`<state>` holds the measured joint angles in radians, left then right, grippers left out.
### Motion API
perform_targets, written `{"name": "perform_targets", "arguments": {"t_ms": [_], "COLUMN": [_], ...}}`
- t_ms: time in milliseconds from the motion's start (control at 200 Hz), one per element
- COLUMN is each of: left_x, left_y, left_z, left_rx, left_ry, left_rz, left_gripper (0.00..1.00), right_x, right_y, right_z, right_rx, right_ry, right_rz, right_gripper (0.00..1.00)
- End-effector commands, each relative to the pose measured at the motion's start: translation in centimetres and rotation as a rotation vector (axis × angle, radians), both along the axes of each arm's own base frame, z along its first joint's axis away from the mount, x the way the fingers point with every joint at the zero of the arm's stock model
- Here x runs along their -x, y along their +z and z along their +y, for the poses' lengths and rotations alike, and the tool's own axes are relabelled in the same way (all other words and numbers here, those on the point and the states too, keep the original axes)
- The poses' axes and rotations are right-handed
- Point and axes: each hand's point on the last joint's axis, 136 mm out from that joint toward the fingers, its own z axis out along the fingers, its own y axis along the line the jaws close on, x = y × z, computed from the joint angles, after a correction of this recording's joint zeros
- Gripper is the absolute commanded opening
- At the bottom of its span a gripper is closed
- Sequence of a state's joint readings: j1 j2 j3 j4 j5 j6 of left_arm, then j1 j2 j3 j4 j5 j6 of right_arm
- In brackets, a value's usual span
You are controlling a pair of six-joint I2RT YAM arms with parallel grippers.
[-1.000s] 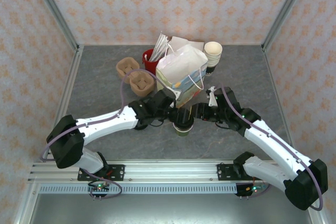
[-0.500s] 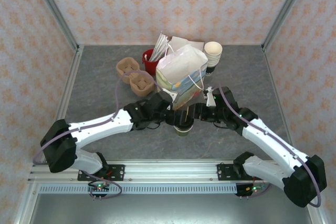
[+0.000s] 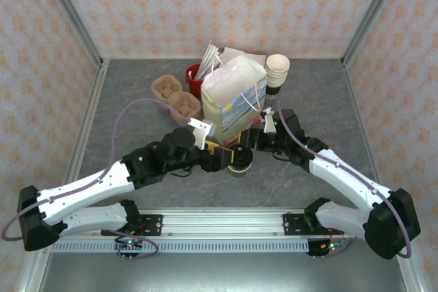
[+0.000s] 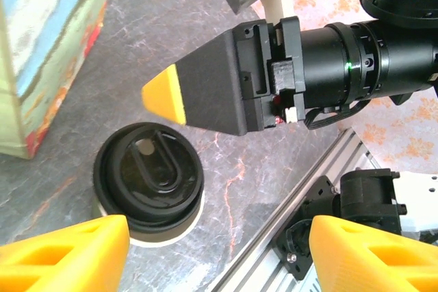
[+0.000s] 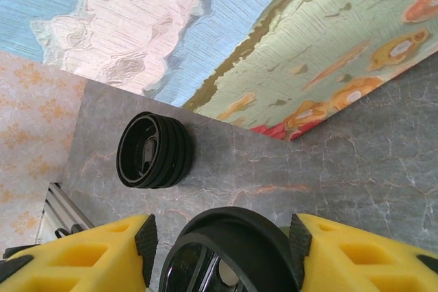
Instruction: Pack the takeout coffee
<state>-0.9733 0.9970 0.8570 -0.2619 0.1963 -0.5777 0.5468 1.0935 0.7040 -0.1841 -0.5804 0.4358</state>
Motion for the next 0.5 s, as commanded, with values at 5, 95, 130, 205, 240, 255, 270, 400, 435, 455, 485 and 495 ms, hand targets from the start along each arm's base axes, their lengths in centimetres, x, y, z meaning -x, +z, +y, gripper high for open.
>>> {"name": "perform_targets", "arguments": {"t_ms": [5,95,130,205,240,255,270,400,435,455,485,495], "left_x": [0.0,0.1,0.1,0.2,0.2,0.3,0.3,0.3,0.3,0.3,0.3,0.2], "left_y": [-0.3,-0.1,-0.1,-0.1,-0.2,-0.2,-0.1,-0.1,0.0,0.0,0.0,0.0], "left_z": [2.1,2.9,3.1,3.4,3.5,3.5,3.5,3.5,3.4,3.4,3.3,3.4], "left_rx": [-0.028,-0.032,-0.035,-0.038,-0.039,-0.041,-0.039,-0.033,-0.031,-0.03,-0.031,-0.031], "left_ry": [0.067,0.083,0.086,0.09,0.092,0.092,0.091,0.091,0.089,0.088,0.088,0.089], "left_rz": [-0.009,-0.018,-0.019,-0.019,-0.02,-0.02,-0.022,-0.023,-0.023,-0.023,-0.022,-0.023], "left_gripper": [0.71,0.71,0.71,0.71,0.71,0.71,0.71,0.71,0.71,0.71,0.71,0.71], "right_x": [-0.4,-0.2,-0.1,0.2,0.4,0.4,0.5,0.8,0.9,0.9,1.0,1.0], "right_y": [0.5,0.3,0.2,0.1,0.0,0.0,0.0,-0.7,-0.7,-0.8,-0.7,-0.7], "right_z": [0.6,0.7,0.6,0.5,0.5,0.5,0.5,0.5,0.6,0.7,0.8,0.8], "right_rx": [-0.02,-0.024,-0.026,-0.031,-0.033,-0.033,-0.034,-0.038,-0.043,-0.047,-0.054,-0.057], "right_ry": [0.034,0.041,0.042,0.047,0.05,0.051,0.052,0.064,0.069,0.072,0.077,0.079], "right_rz": [-0.05,-0.047,-0.045,-0.046,-0.047,-0.047,-0.047,-0.035,-0.036,-0.035,-0.035,-0.034], "right_gripper": [0.56,0.56,0.56,0.56,0.56,0.56,0.56,0.56,0.56,0.56,0.57,0.57]}}
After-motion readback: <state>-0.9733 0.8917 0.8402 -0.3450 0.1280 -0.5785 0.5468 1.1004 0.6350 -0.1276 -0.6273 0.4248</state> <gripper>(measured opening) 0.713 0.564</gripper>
